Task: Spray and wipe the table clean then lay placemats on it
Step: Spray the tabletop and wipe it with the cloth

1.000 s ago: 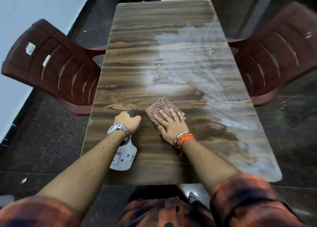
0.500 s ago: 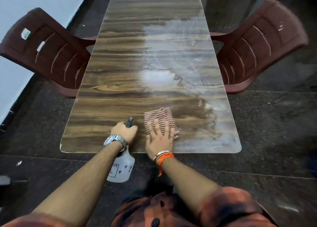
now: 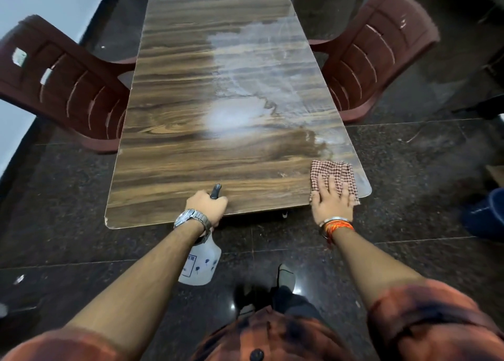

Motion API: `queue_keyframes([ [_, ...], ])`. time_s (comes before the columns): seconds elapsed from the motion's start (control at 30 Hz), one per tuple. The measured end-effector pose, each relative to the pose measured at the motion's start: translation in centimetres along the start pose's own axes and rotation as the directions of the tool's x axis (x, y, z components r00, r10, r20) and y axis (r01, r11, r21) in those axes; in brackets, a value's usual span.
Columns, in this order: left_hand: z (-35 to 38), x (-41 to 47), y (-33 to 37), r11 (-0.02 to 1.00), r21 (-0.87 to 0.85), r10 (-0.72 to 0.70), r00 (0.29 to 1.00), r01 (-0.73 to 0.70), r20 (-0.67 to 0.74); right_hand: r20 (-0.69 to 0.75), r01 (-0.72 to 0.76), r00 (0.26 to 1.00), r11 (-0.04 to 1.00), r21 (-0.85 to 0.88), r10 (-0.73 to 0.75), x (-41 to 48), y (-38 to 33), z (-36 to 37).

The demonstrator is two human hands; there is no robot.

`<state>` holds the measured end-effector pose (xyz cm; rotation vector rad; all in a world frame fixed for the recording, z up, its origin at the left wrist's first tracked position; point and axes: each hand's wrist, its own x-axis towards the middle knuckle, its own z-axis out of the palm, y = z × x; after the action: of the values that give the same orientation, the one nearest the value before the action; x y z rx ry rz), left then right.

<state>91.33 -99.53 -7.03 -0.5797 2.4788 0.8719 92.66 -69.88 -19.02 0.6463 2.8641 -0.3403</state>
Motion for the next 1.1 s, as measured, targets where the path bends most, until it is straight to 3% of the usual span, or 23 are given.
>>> queue_keyframes([
  [0.1, -0.2, -0.8, -1.0, 1.0, -0.016, -0.012, 1.0, 0.012, 0.004, -0.002, 0.004, 1.0, 1.0, 0.024, -0.004, -2.0, -4.0, 0.7],
  [0.2, -0.4, -1.5, -1.9, 0.999, -0.035, -0.017, 1.0, 0.017, 0.024, 0.057, 0.277, 0.96, 0.961, -0.015, -0.276, -5.5, -9.9, 1.9],
  [0.3, -0.8, -1.8, -2.6, 0.999, -0.041, 0.0, 1.0, 0.0, 0.006, 0.166, 0.496, 0.858, 0.868, -0.023, -0.486, -8.4, -15.4, 2.8],
  [0.47, -1.2, -2.3, -3.1, 0.999, -0.043, -0.016, 1.0, 0.016, -0.001, 0.222, 0.599, 0.785, 0.8, -0.03, -0.578, -8.7, -16.7, 2.9],
  [0.57, -0.6, -2.5, -3.0, 0.998, -0.049, -0.026, 1.0, 0.026, 0.004, 0.207, 0.55, 0.821, 0.834, -0.041, -0.531, -6.8, -13.0, 1.8],
  [0.77, 1.4, -2.5, -1.3, 1.0, -0.03, 0.001, 0.998, 0.0, 0.055, 0.178, 0.259, 0.952, 0.965, -0.035, -0.25, -2.7, -3.3, -0.9],
  [0.9, 3.1, -2.6, 0.9, 0.998, -0.054, 0.021, 0.998, -0.017, 0.067, 0.169, 0.075, 0.983, 0.996, -0.047, -0.066, 0.1, 3.5, -2.5],
  [1.1, 5.4, -1.8, 5.8, 0.999, -0.044, -0.007, 0.998, 0.01, 0.063, 0.14, 0.116, 0.984, 0.993, -0.026, -0.111, 3.1, 5.2, -3.6],
])
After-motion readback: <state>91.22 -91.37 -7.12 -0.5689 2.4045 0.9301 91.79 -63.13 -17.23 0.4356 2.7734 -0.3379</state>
